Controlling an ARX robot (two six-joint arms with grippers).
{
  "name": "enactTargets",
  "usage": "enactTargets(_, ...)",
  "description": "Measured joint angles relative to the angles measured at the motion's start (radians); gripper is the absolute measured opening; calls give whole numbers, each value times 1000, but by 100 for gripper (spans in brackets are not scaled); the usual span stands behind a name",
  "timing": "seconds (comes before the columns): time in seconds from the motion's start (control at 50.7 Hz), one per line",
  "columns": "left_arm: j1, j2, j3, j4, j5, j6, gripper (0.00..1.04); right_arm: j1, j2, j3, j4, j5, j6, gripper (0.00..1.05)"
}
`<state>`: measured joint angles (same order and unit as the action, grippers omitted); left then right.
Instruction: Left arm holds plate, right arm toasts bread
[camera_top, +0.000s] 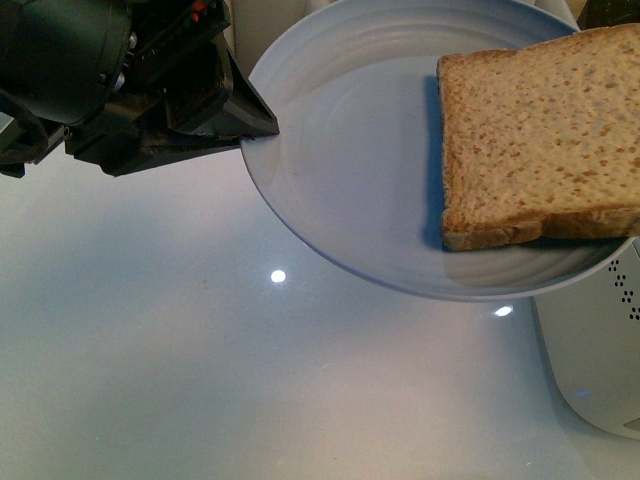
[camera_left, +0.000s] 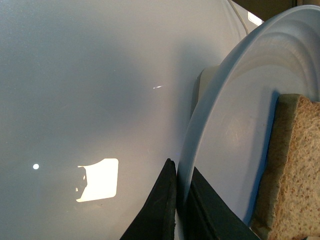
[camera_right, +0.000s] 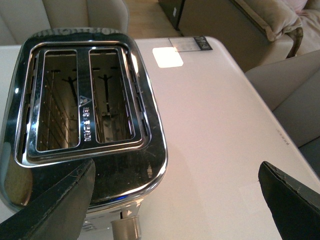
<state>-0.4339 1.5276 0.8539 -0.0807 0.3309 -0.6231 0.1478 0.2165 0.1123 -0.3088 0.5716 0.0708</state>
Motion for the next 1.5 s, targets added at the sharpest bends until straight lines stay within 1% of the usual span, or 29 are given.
enactTargets(0.217,-2,-2,0,0,2,0,3,11,0,12,2,-1,8,96)
enactTargets(0.414,-1,-2,0,0,-1,0,3,-3,19,37,41,-112,21,96)
enactTargets(0.552,-2,-2,0,0,-1,0,3,-41,105,97,89,-202,79,96)
enactTargets(0.591,-2,-2,0,0,-1,0,3,-53,143,127,103,-239,110,96)
enactTargets(0.69,-2,-2,0,0,-1,0,3,-66,233,209,129,-351,241,96)
enactTargets(0.808,-2,-2,0,0,-2,0,3,-63,336,254,183,-485,446,96)
enactTargets(0.867,-2,-2,0,0,-1,0,3,-51,386,254,213,-533,538,96)
enactTargets(0.985,-2,-2,0,0,-1,0,3,-16,464,239,271,-570,673,96)
enactTargets(1.143,-2,-2,0,0,-1,0,3,19,565,216,358,-604,777,96)
enactTargets(1.498,-2,-2,0,0,-2,0,3,82,689,211,486,-625,888,96)
